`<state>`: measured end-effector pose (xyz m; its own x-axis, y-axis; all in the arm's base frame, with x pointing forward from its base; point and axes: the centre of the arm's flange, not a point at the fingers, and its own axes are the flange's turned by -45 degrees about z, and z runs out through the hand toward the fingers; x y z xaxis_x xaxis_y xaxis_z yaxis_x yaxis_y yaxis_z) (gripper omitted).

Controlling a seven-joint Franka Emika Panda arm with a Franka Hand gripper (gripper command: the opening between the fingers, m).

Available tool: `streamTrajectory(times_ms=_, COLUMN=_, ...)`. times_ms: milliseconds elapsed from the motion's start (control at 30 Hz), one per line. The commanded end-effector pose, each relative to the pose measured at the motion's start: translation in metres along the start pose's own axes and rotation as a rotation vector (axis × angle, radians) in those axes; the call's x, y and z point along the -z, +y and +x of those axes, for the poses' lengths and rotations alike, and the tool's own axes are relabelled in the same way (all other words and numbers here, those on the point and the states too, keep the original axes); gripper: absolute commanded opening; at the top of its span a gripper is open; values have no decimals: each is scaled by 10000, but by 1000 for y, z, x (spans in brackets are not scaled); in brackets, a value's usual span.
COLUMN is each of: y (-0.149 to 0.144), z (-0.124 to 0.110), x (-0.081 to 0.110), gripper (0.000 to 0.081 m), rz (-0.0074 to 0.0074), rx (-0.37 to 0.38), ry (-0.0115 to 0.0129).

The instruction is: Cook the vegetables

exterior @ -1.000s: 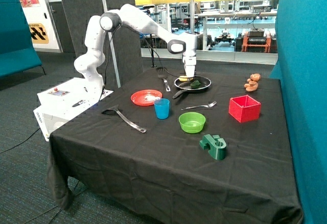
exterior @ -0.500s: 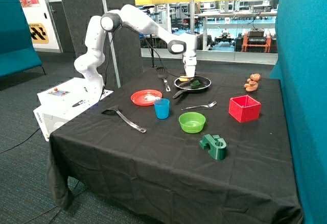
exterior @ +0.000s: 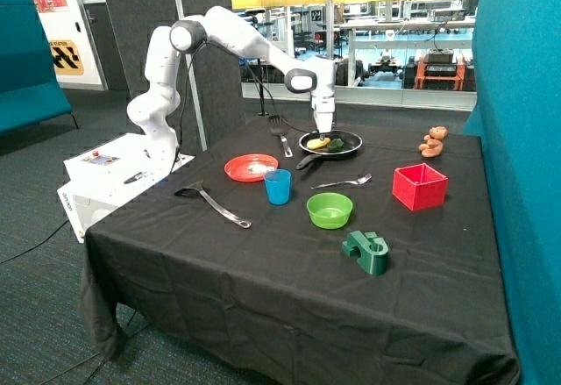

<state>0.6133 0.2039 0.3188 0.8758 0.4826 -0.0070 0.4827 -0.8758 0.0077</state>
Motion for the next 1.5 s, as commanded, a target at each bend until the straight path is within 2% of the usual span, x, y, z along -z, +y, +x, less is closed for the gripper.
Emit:
streamTrajectory(times_ms=0, y=5, z=-7, x=1, gripper=725, rz=77, rx=-26, ry=70)
streamTrajectory(times_ms=200, y=11, z=-12, x=7, gripper=706, rz=77, rx=-22, ry=70)
streamTrajectory(times_ms=533, y=26, z=-21, x=28, gripper=640, rz=77, rx=-34, ry=70)
streamTrajectory(times_ms=1000, y=41, z=-55, x=65, gripper=590, rz=76, rx=136, ry=71)
streamTrajectory(times_ms=1467, y=60, z=-75, x=73, gripper=578, rz=77, rx=86, ry=71)
